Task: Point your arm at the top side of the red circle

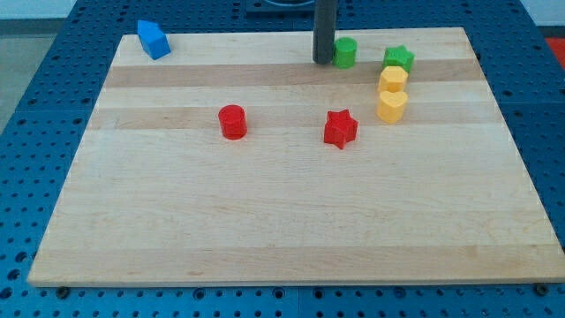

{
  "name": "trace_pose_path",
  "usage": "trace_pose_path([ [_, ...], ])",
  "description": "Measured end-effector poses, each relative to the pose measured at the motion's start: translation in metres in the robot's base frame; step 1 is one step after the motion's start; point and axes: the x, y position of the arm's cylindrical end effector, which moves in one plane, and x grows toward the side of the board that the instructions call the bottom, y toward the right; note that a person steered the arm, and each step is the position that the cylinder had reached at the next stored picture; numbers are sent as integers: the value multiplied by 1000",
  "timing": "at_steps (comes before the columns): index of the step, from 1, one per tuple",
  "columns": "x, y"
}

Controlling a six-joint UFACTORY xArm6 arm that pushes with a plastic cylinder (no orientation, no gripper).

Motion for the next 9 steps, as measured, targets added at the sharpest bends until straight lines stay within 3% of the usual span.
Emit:
trace_pose_path([
  [2, -19, 74],
  [5, -37, 9],
  [7, -36, -66],
  [9, 2, -119],
])
